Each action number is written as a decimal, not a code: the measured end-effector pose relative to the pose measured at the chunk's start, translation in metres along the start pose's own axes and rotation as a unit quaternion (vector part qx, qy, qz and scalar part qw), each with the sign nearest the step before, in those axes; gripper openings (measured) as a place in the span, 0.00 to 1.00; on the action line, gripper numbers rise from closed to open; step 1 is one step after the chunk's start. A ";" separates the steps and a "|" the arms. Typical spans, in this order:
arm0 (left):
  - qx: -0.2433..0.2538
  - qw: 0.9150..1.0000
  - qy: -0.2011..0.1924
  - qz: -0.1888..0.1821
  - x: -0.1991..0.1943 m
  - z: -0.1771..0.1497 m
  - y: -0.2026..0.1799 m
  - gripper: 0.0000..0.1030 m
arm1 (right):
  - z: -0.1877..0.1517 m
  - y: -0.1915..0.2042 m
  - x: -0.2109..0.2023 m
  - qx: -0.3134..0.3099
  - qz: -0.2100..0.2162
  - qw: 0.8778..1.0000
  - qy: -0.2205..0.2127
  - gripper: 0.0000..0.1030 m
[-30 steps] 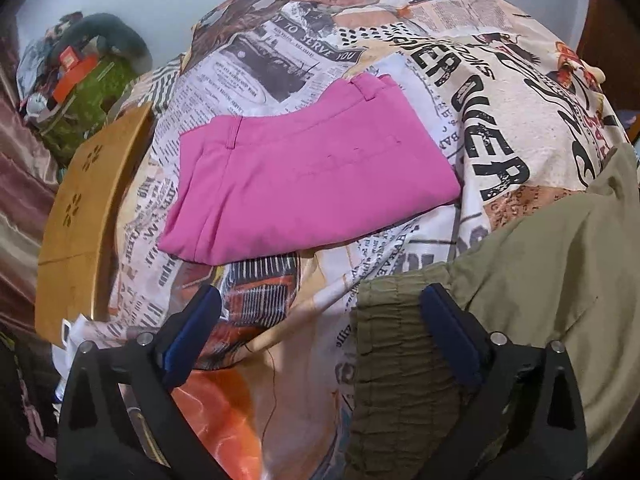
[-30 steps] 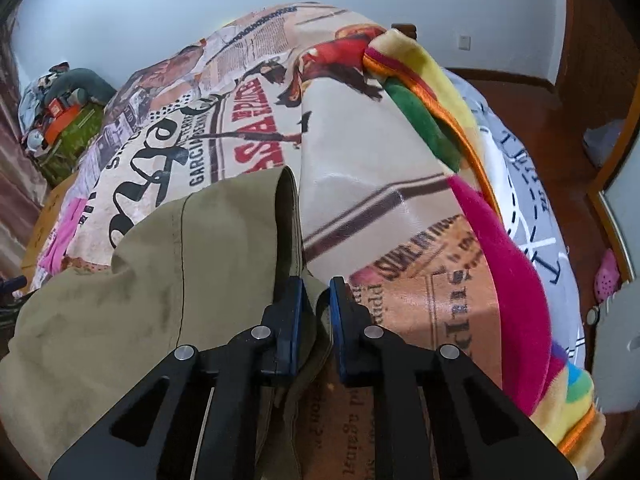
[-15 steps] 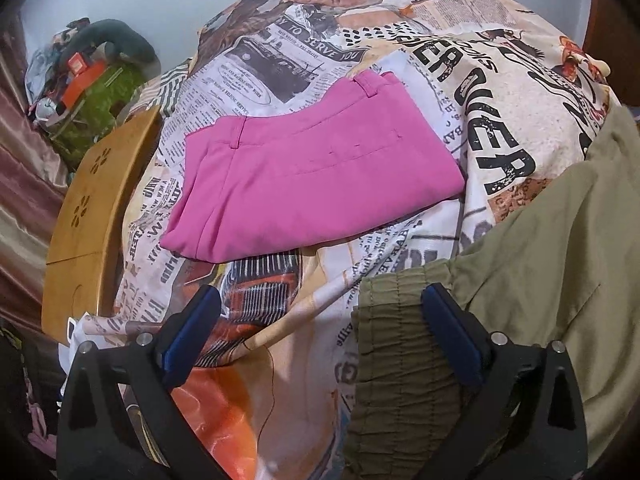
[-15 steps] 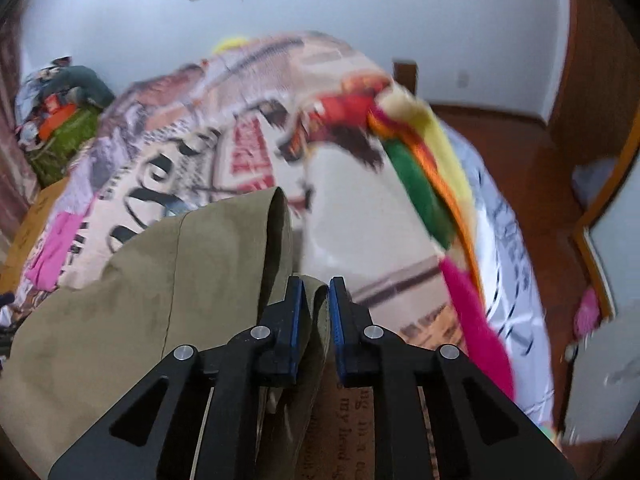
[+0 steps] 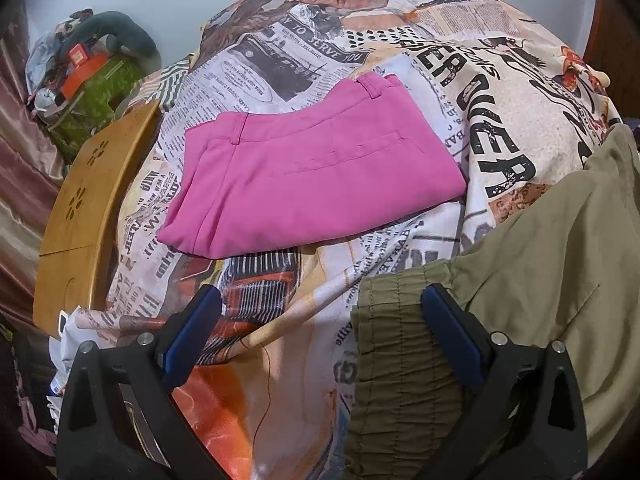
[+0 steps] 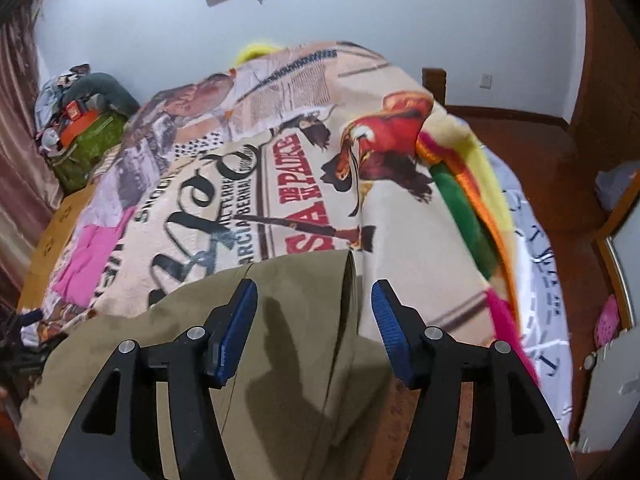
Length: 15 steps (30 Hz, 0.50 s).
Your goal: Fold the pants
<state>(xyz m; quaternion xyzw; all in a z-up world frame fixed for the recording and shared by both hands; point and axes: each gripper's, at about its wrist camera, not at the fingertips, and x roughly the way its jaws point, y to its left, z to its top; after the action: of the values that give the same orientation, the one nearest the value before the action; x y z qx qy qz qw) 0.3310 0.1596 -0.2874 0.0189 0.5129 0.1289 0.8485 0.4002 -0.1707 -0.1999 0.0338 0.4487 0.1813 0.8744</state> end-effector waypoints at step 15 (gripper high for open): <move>-0.022 0.997 0.030 0.072 0.022 -0.010 0.017 0.39 | -0.004 0.010 0.031 -0.028 -0.065 0.997 0.001 0.06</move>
<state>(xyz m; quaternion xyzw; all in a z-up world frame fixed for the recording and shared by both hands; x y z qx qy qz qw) 0.3288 0.1800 -0.3084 0.0335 0.5321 0.2012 0.8217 0.4100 -0.1508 -0.2239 -0.0205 0.4451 0.1365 0.8848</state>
